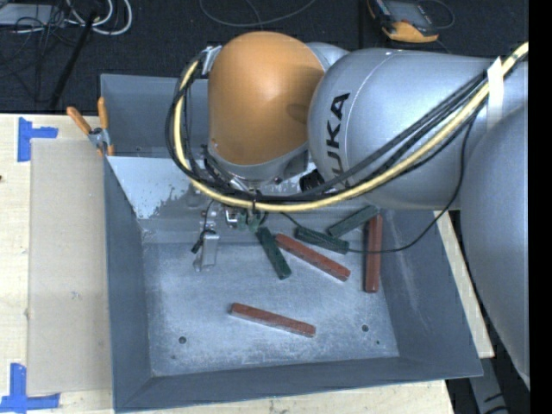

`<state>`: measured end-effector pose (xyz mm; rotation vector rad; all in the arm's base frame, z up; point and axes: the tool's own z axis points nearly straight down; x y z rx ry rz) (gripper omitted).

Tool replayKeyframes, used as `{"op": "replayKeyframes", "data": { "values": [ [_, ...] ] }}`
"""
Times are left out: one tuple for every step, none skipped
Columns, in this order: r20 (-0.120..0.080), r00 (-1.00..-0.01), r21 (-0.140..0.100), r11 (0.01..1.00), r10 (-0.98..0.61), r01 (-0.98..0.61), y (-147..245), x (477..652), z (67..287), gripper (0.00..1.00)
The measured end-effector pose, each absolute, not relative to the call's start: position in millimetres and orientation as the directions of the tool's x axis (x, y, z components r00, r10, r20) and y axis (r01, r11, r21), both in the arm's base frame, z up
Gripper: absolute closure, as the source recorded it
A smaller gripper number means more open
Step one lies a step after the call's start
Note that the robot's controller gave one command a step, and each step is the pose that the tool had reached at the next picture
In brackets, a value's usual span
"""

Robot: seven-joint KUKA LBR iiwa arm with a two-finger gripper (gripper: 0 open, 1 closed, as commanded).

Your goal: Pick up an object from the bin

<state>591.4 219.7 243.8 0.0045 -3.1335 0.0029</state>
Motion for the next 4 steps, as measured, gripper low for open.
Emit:
{"op": "replayKeyframes", "data": {
  "values": [
    [0.005, -0.998, -0.003, 0.998, 0.056, 0.056, 178.6, 566.4, 218.6, 0.0],
    [0.012, -1.0, -0.006, 1.0, 0.027, 0.026, 97.5, 505.1, 155.3, 0.0],
    [0.01, -0.998, -0.002, 0.998, 0.057, 0.057, 75.9, 512.1, 65.1, 0.0],
    [0.003, -0.998, 0.0, 0.998, 0.058, 0.058, 77.0, 514.2, 69.2, 1.0]
  ]
}}
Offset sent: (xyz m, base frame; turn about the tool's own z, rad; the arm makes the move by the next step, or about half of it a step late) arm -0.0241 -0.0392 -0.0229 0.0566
